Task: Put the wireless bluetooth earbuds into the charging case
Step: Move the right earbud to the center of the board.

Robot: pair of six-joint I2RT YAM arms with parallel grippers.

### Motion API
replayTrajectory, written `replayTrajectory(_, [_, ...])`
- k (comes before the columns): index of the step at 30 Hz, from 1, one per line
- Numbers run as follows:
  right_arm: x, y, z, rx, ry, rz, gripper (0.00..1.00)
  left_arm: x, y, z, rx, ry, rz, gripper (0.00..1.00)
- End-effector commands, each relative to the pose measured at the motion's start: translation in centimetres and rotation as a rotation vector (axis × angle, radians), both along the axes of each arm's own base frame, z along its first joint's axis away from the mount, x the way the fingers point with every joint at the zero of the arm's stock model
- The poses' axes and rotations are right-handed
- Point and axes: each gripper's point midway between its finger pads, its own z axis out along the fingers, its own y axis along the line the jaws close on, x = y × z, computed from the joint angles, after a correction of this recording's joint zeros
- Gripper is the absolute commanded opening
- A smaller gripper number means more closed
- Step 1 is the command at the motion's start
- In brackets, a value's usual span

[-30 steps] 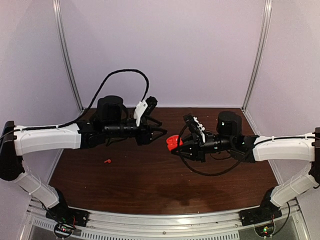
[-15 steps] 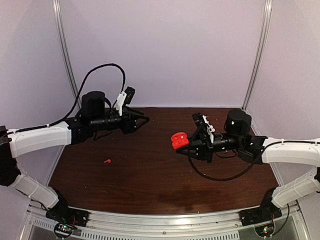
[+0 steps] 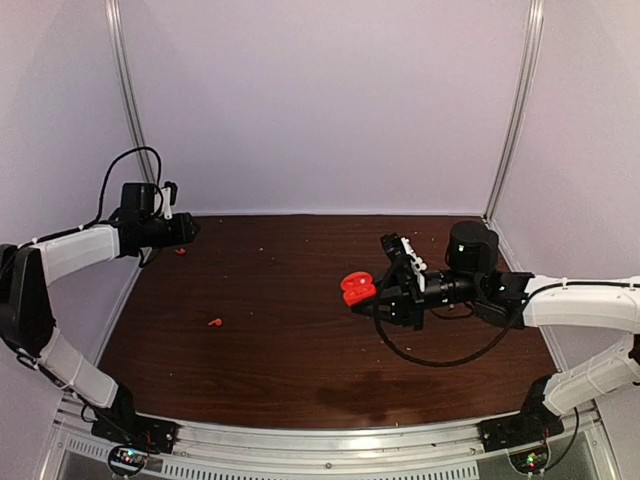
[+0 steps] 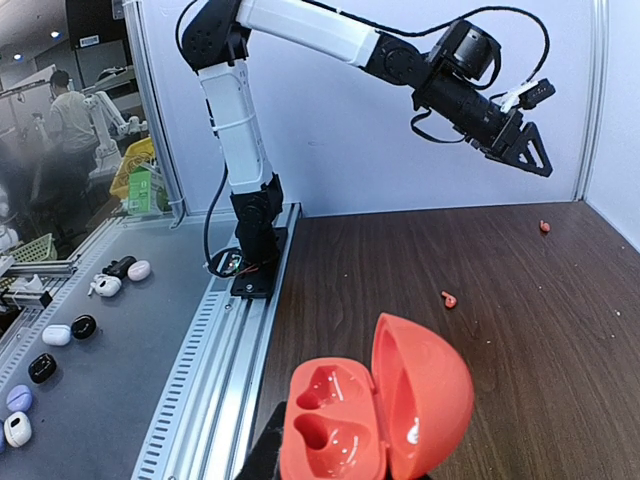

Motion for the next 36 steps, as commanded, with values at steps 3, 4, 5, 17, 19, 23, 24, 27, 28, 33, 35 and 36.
replayTrajectory(3, [0.1,0.3,0.3,0.006,-0.009,-0.006,0.04,4.4,8.4,-5.3,0.095,0.141,0.2,0.56])
replayTrajectory(4, [0.1,0.2,0.3,0.005,-0.008,-0.008,0.04,5.3,9.6,-5.4,0.092,0.142,0.219,0.56])
replayTrajectory(5, [0.1,0.2,0.3,0.004,-0.007,-0.01,0.04,6.0,10.5,-5.9,0.091,0.151,0.235,0.56])
replayTrajectory(17, [0.3,0.4,0.1,-0.002,0.01,-0.016,0.04,13.8,15.2,-9.9,0.16,0.213,0.322,0.56])
replayTrajectory(19, [0.3,0.4,0.1,-0.004,0.014,-0.017,0.04,14.7,15.8,-10.2,0.173,0.21,0.331,0.55])
replayTrajectory(23, [0.4,0.3,0.0,-0.007,0.014,-0.021,0.04,15.9,15.9,-11.7,0.19,0.233,0.32,0.54])
replayTrajectory(24, [0.4,0.3,0.0,-0.008,0.016,-0.024,0.04,16.0,15.9,-12.0,0.191,0.238,0.318,0.53])
replayTrajectory(27, [0.4,0.4,-0.1,-0.01,0.019,-0.023,0.04,16.2,15.9,-13.1,0.189,0.253,0.311,0.51])
replayTrajectory(28, [0.5,0.4,-0.1,-0.009,0.018,-0.023,0.04,16.3,15.7,-13.5,0.185,0.257,0.301,0.5])
replayTrajectory(33, [0.6,0.4,0.0,-0.012,0.021,-0.03,0.04,16.3,15.4,-15.0,0.182,0.276,0.283,0.45])
replayTrajectory(35, [0.6,0.4,0.0,-0.011,0.02,-0.032,0.04,16.2,15.2,-15.6,0.173,0.287,0.272,0.44])
replayTrajectory(36, [0.7,0.4,0.0,-0.012,0.019,-0.035,0.04,16.1,15.1,-16.0,0.169,0.297,0.269,0.43])
